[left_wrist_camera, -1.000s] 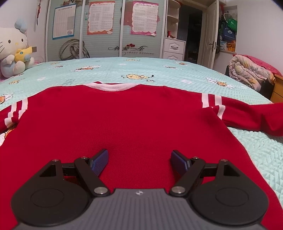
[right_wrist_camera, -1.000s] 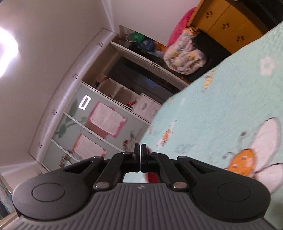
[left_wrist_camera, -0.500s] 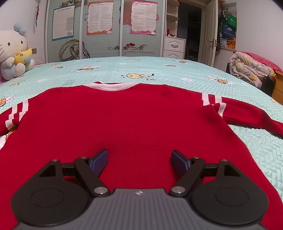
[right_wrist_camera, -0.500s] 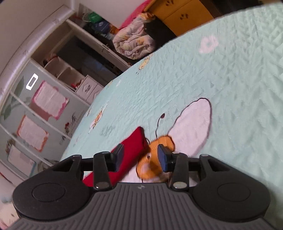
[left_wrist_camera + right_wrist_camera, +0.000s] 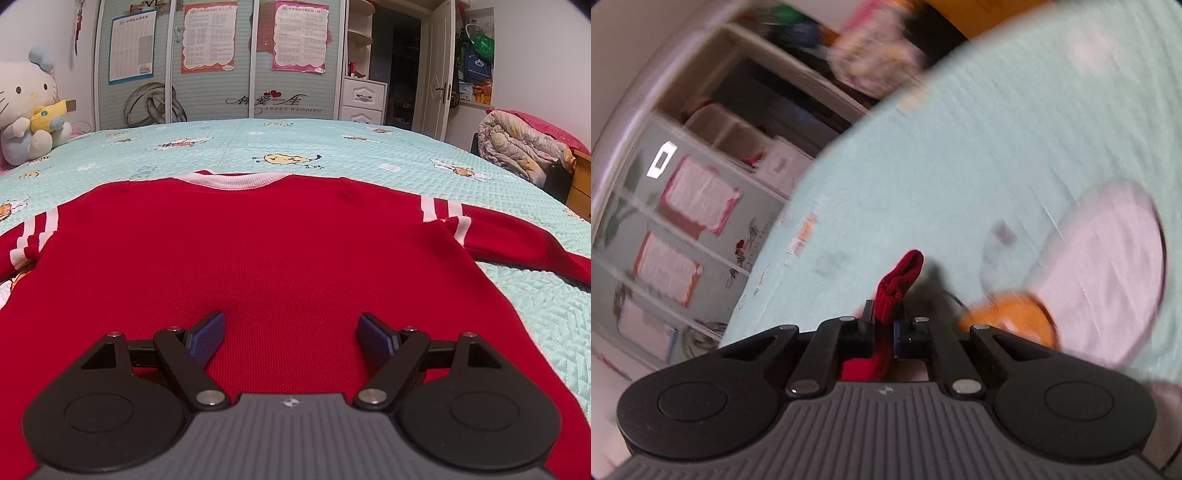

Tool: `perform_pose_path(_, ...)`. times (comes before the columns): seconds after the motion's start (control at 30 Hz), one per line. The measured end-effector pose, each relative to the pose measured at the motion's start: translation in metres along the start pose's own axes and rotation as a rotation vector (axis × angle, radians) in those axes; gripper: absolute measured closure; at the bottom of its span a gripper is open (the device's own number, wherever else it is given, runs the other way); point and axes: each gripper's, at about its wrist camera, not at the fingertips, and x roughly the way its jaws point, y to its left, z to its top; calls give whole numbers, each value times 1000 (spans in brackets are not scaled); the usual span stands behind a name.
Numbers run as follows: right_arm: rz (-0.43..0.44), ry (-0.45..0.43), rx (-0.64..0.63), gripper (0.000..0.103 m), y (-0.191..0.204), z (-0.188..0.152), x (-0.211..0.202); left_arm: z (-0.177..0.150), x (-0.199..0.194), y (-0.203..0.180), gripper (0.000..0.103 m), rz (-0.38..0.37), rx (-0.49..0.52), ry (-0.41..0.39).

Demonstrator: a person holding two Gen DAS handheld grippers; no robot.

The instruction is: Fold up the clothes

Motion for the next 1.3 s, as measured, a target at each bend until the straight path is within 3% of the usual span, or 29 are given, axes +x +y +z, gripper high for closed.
perform_pose_path(0.1,56,-131,-217,96,40,16,-18,0,0,-1,20,1,1,0)
perform_pose_path(0.3,-75,-57,-344,96,53,40,28,0,0,-1,20,-1,-1,1)
perform_pose_path(0.37,-112,-31,-341,96,44,36,39,0,-1,-1,20,-3,-5,0)
perform_pose_path(0.47,-181,42,-205,96,13,29,54,1,-1,-1,20,-4,-6,2)
perform_pose_path(0.53,-140,27,-87,98,-13,19,47,2,-1,-1,20,-3,-4,5)
perform_pose_path(0.7,-71,-31,-18,95,-28,10,28,7,-1,-4,18,6,16,33)
perform_pose_path(0.77,-130,-97,-16,91,-29,10,17,10,-2,-7,19,23,23,45)
perform_pose_path(0.83,-205,-177,-80,86,-21,7,0,15,-7,-13,28,8,7,59)
perform_pose_path(0.9,-228,-231,-151,84,-11,2,-12,24,-15,-20,35,-87,-51,64)
perform_pose_path(0.97,-164,-191,-273,84,11,-5,-7,37,-26,-35,35,-193,-90,25)
perform_pose_path(1.03,-97,-149,-396,82,34,-12,-2,52,-30,-57,33,-235,-87,-11)
perform_pose_path(1.13,66,17,-496,77,64,-22,24,73,-19,-81,30,-277,-121,-61)
perform_pose_path(1.2,141,127,-541,77,84,-36,40,81,-1,-89,27,-252,-181,-93)
perform_pose_path(1.3,223,273,-635,78,117,-64,63,78,41,-82,28,-206,-377,-106)
